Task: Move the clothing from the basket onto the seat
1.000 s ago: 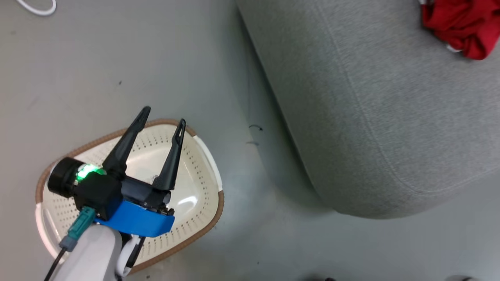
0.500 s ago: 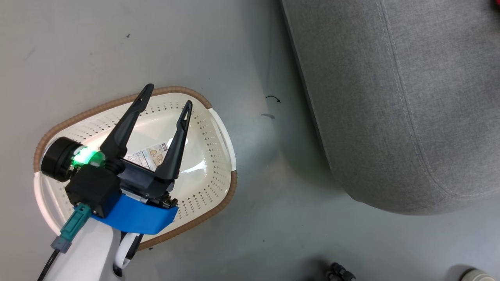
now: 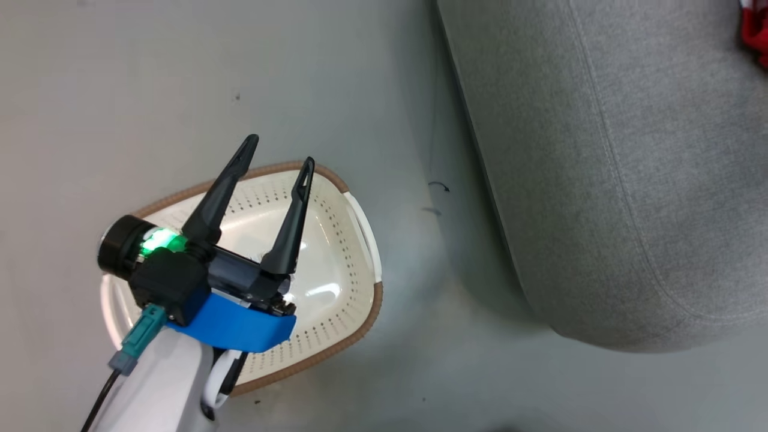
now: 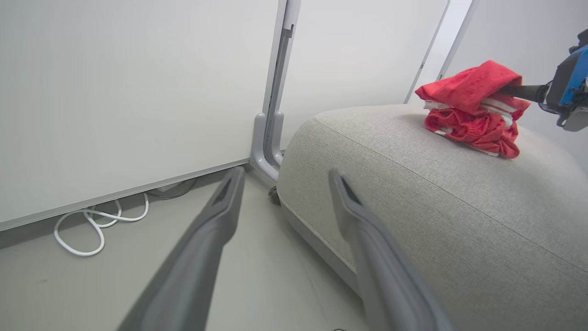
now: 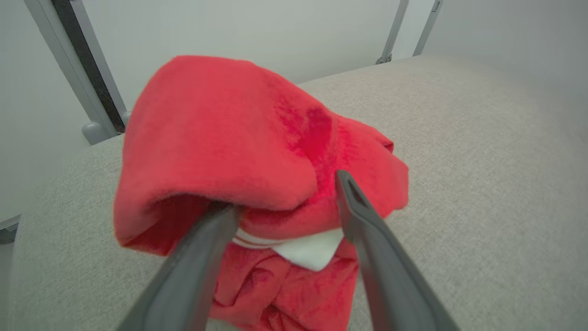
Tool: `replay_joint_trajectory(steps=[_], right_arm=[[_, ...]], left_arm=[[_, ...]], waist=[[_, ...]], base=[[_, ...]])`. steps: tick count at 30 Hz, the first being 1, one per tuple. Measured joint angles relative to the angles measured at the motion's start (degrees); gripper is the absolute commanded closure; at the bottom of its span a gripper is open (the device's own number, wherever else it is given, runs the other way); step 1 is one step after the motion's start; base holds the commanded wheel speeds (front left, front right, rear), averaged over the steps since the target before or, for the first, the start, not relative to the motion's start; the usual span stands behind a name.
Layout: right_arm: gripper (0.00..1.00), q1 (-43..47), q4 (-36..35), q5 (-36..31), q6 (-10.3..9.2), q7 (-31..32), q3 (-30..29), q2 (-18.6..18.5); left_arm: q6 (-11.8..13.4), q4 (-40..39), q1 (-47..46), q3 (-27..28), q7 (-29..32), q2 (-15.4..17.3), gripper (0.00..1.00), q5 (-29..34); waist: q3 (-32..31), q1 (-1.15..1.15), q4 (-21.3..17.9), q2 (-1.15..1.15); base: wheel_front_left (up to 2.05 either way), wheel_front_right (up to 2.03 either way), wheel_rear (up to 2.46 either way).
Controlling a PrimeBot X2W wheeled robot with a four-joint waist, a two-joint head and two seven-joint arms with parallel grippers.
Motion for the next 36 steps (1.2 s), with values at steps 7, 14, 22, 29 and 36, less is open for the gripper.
replay_joint_trajectory(steps=[7,14,22,29,36], right_arm=[[0.0,4.8,-1.0,-0.3,-0.01,-0.5,1.6,1.1],[0.0,12.8,-8.6,3.6,0.0,-0.7,6.2,4.3],[0.0,30.3,-24.5,7.2,-0.01,-0.8,9.3,6.4],[0.0,42.0,-38.6,6.2,-0.01,2.1,11.1,10.7],[0.0,53.3,-52.1,2.9,-0.01,6.2,11.2,17.2]], left_arm=[[-0.1,4.1,-0.1,0.0,-0.4,-3.4,0.0,-1.0],[-0.1,7.4,3.1,3.0,-0.4,-7.1,0.0,-1.7],[-0.3,10.9,7.4,7.0,-0.4,-10.2,0.0,-2.1],[-0.3,12.0,11.1,10.9,-0.4,-11.4,0.0,-1.9],[-0.3,13.6,14.4,14.7,-0.4,-12.2,0.0,-0.9]], waist=[[-5.8,0.0,1.8,0.0],[-12.4,-0.01,4.0,0.0],[-19.5,-0.02,7.0,0.0],[-24.6,-0.02,9.2,0.0],[-28.7,-0.02,11.2,0.0]], base=[[0.0,0.0,0.0],[0.0,0.0,0.0],[0.0,0.0,0.0],[0.0,0.0,0.0],[0.0,0.0,0.0]])
